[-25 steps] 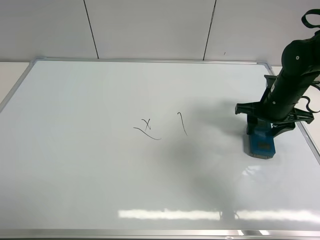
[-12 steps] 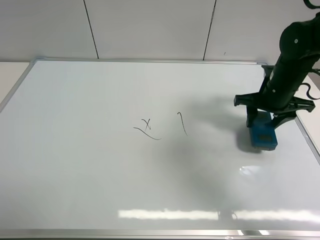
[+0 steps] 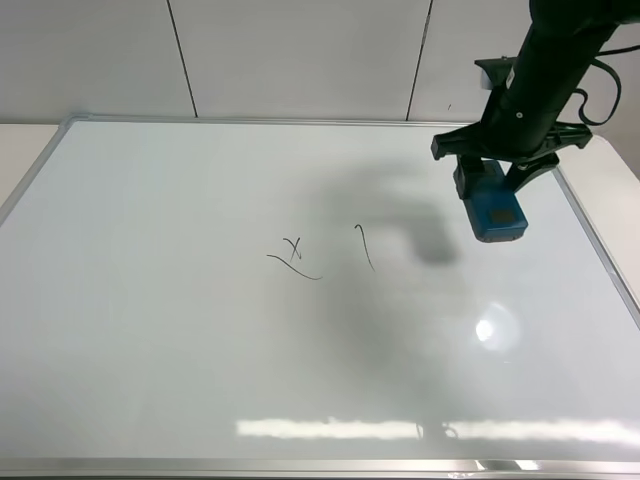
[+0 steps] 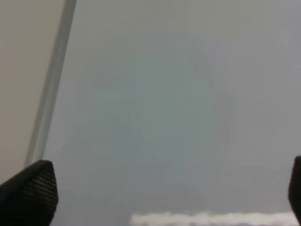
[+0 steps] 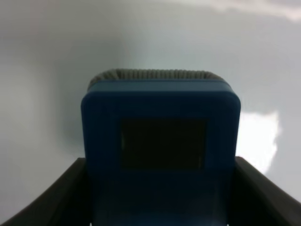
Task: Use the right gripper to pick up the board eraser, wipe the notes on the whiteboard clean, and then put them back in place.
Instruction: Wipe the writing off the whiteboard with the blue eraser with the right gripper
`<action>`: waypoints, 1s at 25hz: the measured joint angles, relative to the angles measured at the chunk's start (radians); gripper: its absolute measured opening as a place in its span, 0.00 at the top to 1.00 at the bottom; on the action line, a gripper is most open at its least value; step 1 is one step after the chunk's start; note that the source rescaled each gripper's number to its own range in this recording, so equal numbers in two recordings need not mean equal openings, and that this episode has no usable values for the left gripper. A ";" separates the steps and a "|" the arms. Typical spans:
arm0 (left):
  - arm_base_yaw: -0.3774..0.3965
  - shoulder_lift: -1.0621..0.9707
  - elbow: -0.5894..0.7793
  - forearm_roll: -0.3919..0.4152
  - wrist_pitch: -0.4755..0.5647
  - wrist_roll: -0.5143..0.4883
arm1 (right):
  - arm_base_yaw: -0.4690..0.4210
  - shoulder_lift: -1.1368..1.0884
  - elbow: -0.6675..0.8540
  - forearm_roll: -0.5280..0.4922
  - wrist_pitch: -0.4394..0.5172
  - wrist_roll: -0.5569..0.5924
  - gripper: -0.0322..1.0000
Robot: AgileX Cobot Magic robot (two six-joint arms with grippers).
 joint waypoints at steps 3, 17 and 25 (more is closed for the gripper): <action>0.000 0.000 0.000 0.000 0.000 0.000 | 0.033 0.023 -0.053 0.011 0.030 -0.029 0.97; 0.000 0.000 0.000 0.000 0.000 0.000 | 0.220 0.326 -0.378 0.035 0.142 -0.126 0.97; 0.000 0.000 0.000 0.000 0.000 0.000 | 0.245 0.448 -0.405 0.048 0.140 -0.130 0.97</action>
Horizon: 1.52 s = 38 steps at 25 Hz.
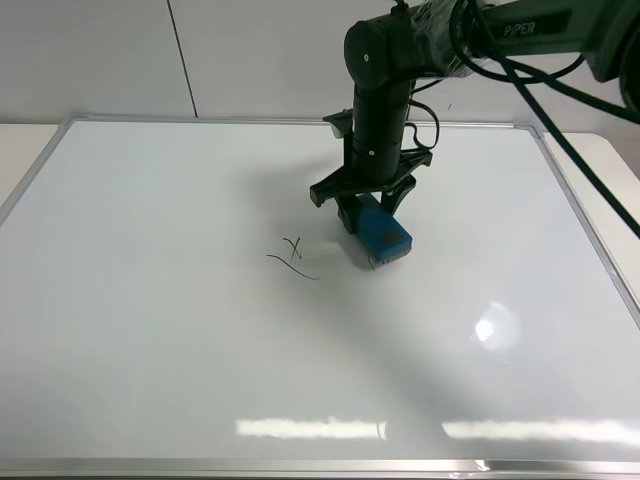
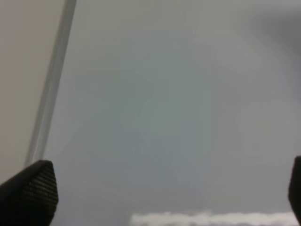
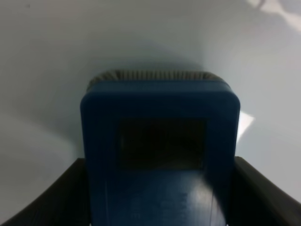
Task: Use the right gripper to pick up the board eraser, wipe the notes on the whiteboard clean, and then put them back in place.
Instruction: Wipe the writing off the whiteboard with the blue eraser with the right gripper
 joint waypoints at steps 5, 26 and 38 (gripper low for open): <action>0.000 0.000 0.000 0.000 0.000 0.000 | -0.006 0.022 0.000 0.005 -0.005 0.000 0.97; 0.000 0.000 0.000 0.000 0.000 0.000 | 0.057 0.024 0.000 0.018 -0.122 -0.003 0.97; 0.000 0.000 0.000 0.000 0.000 0.000 | 0.241 0.029 0.000 0.036 -0.173 -0.047 0.97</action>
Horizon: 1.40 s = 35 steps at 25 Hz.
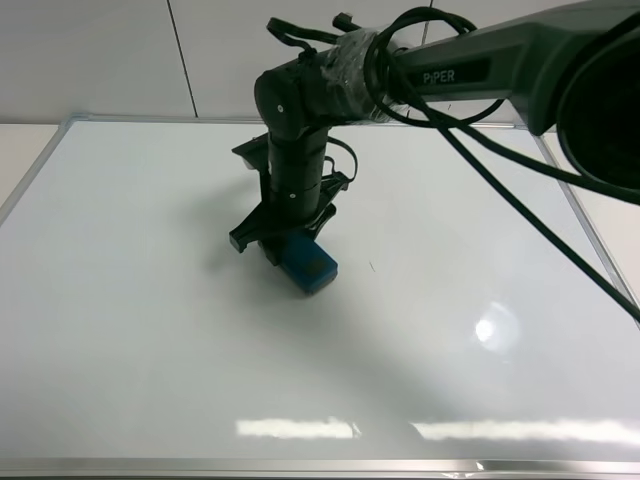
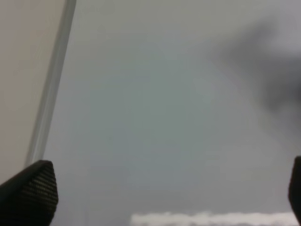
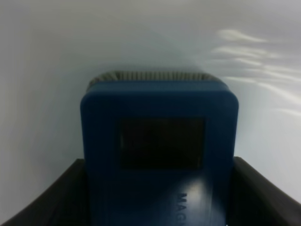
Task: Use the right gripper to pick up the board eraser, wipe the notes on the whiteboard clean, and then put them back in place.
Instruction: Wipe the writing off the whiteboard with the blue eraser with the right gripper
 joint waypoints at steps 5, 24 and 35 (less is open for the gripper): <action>0.000 0.000 0.000 0.000 0.000 0.000 | 0.086 0.003 0.000 0.028 0.002 -0.061 0.97; 0.000 0.000 0.000 0.000 0.000 0.000 | 0.076 0.182 -0.341 0.015 0.252 -0.107 0.97; 0.000 0.000 0.000 0.000 0.000 0.000 | -0.067 0.184 -0.349 -0.042 0.272 -0.031 0.97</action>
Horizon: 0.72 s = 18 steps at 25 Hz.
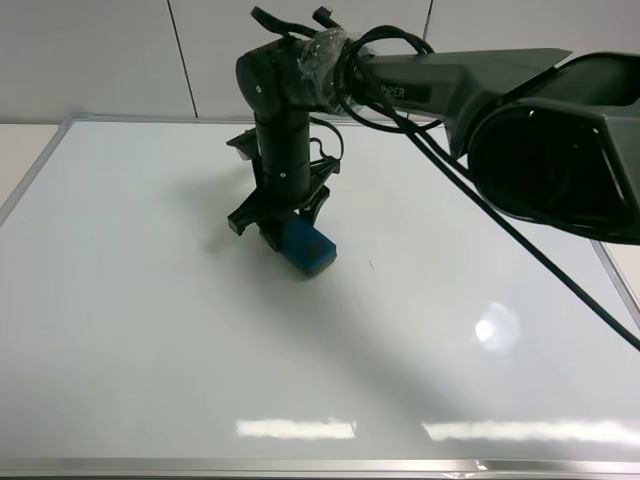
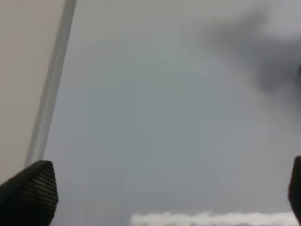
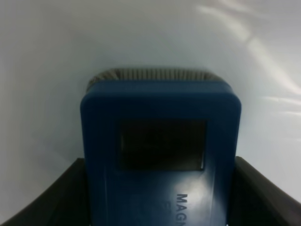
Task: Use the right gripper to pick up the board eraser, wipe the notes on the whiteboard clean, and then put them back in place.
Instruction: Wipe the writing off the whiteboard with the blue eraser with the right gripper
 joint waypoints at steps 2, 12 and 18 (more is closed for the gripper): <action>0.000 0.000 0.000 0.000 0.000 0.000 | -0.029 -0.001 0.000 -0.001 0.000 0.000 0.97; 0.000 0.000 0.000 0.000 0.000 0.000 | -0.112 -0.004 0.000 -0.079 0.000 0.000 0.97; 0.000 0.000 0.000 0.000 0.000 0.000 | -0.044 -0.004 0.009 -0.135 0.001 0.000 0.97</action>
